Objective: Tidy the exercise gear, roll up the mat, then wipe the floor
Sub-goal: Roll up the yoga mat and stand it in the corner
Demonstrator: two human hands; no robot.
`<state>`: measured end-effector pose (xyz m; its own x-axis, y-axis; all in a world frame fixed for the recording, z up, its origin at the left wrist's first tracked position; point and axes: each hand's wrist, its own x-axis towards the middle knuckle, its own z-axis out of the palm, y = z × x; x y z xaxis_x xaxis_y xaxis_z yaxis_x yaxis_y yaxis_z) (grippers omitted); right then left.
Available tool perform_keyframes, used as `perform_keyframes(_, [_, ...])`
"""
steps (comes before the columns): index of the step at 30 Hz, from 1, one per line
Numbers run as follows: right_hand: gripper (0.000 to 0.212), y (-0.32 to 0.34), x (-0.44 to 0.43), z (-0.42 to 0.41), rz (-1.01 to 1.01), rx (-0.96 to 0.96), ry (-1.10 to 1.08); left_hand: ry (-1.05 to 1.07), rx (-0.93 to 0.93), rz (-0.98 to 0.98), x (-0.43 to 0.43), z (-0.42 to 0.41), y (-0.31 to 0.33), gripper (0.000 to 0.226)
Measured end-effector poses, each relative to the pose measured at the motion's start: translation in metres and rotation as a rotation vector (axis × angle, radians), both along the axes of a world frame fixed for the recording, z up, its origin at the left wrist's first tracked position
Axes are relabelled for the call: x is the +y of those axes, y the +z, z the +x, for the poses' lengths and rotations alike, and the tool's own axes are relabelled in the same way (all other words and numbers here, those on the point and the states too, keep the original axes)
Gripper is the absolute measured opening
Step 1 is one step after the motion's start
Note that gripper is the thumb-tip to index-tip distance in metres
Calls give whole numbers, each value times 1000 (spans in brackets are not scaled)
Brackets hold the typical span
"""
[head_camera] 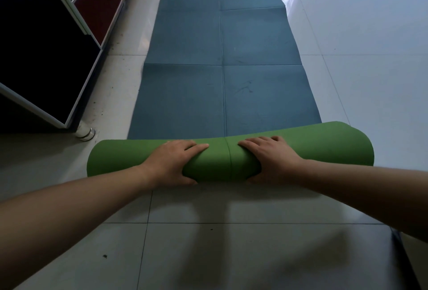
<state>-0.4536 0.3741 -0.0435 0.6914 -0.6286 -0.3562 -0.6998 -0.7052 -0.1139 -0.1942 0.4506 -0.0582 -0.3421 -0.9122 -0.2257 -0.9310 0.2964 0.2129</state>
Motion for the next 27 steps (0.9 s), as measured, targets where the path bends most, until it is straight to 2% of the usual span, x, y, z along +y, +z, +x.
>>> perform_keyframes(10, [78,8,17,-9,-13,-56,-4,-26,45,-73,20,-4,13,82])
perform_keyframes(16, [78,15,37,-20,74,-39,2,-18,54,110,37,-14,23,79])
perform_keyframes(19, [80,18,43,-24,135,-37,7,-57,8,174,40,-18,26,83])
perform_keyframes(24, [95,25,25,-16,154,-59,-22,-7,79,199,23,-5,22,100])
perform_keyframes(27, [101,24,14,-10,131,-93,-56,29,93,181,14,4,17,102])
